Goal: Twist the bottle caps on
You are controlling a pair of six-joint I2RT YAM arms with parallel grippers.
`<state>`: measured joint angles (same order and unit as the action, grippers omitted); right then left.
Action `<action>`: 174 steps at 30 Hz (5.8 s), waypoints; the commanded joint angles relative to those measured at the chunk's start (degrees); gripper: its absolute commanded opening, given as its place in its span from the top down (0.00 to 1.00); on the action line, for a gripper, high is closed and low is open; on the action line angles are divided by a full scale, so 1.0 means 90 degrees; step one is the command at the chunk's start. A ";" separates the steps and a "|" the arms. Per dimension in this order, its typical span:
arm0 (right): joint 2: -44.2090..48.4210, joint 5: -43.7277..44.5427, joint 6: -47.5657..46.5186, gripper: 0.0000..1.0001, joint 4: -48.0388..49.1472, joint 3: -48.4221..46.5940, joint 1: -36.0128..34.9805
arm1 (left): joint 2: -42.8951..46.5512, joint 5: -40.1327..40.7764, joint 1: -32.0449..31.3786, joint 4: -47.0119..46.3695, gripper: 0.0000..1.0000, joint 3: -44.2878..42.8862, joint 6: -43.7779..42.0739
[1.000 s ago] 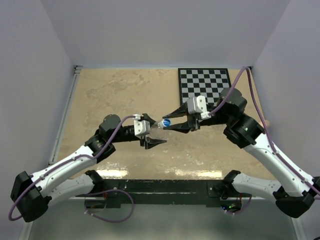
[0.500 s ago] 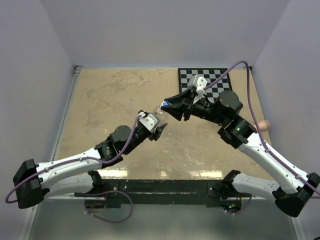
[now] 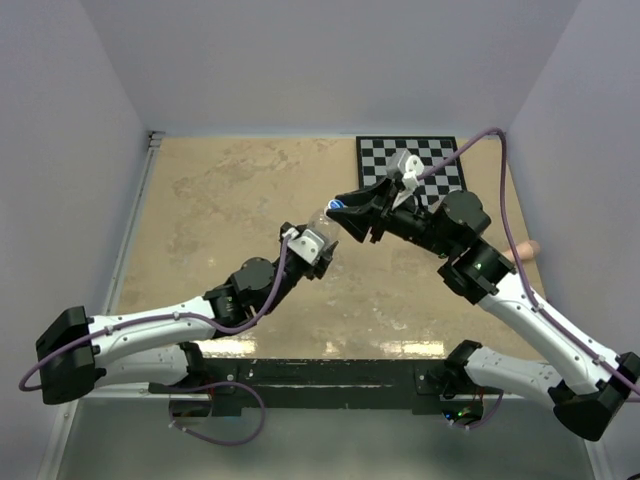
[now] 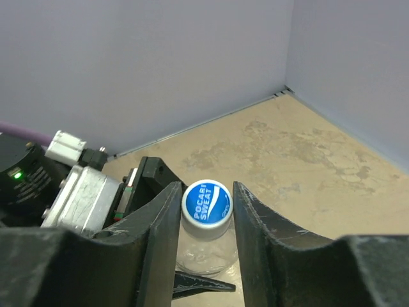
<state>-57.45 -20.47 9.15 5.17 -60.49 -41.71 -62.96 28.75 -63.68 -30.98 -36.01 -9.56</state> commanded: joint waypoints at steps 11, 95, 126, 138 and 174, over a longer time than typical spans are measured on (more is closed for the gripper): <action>0.0280 -0.2459 -0.3347 0.30 -0.2535 -0.1296 0.0182 | 0.0834 -0.6626 0.2475 0.2894 1.00 -0.1086 0.0361; 0.0094 -0.3583 -0.1689 0.33 -0.0330 -0.0554 0.0348 | 0.1459 -0.4714 0.1478 0.1558 1.00 -0.0247 0.0681; -0.0101 -0.5148 -0.2110 0.44 -0.0418 -0.0818 0.0358 | 0.0306 -0.7843 0.1558 0.1929 1.00 -0.1272 0.0037; -0.0120 -0.5177 -0.2042 0.51 -0.0476 -0.0935 0.0358 | 0.0218 -0.7912 0.1558 0.2105 1.00 -0.1370 -0.0051; -0.0287 -0.0069 0.0604 1.00 -0.0264 0.0080 0.0201 | 0.0023 0.1883 -0.1108 -0.0142 1.00 -0.0891 -0.1243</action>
<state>-59.29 -30.17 8.49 2.37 -62.98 -40.01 -61.67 38.22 -70.59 -18.52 -42.28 -14.37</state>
